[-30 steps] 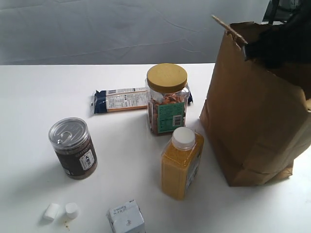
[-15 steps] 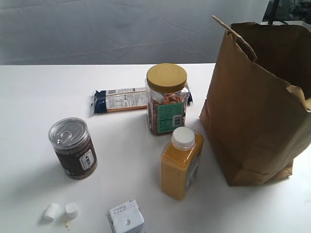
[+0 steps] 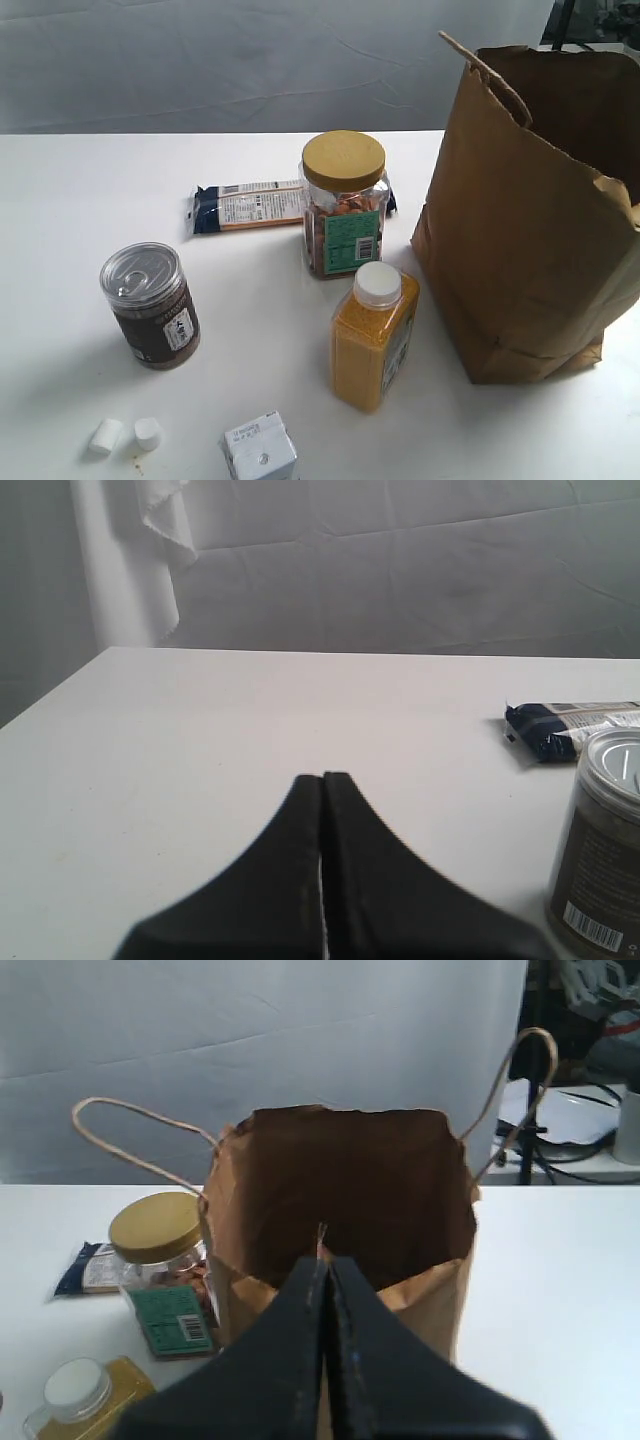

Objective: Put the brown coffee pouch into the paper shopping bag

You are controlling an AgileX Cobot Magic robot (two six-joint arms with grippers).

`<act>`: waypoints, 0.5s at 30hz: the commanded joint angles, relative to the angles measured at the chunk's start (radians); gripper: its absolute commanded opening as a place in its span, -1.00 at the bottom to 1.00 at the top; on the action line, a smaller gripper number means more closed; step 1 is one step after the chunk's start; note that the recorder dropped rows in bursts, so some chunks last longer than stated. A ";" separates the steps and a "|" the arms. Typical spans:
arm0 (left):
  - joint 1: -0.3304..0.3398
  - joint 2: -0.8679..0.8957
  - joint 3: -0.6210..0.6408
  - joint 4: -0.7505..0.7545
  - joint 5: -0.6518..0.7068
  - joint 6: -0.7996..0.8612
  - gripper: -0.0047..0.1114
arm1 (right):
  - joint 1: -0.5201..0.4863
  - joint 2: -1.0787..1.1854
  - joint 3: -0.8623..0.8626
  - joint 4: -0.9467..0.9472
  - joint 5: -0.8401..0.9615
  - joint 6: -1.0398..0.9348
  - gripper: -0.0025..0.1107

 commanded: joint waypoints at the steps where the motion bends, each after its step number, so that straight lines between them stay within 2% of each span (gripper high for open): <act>1: 0.004 -0.003 0.004 0.004 -0.003 -0.003 -0.92 | -0.032 -0.077 0.175 0.059 -0.234 -0.099 -0.96; 8: 0.004 -0.003 0.004 0.004 -0.003 -0.003 -0.92 | -0.197 -0.116 0.419 0.242 -0.504 -0.230 -0.96; 15: 0.004 -0.003 0.004 0.004 -0.003 -0.003 -0.92 | -0.323 -0.116 0.597 0.292 -0.671 -0.230 -0.96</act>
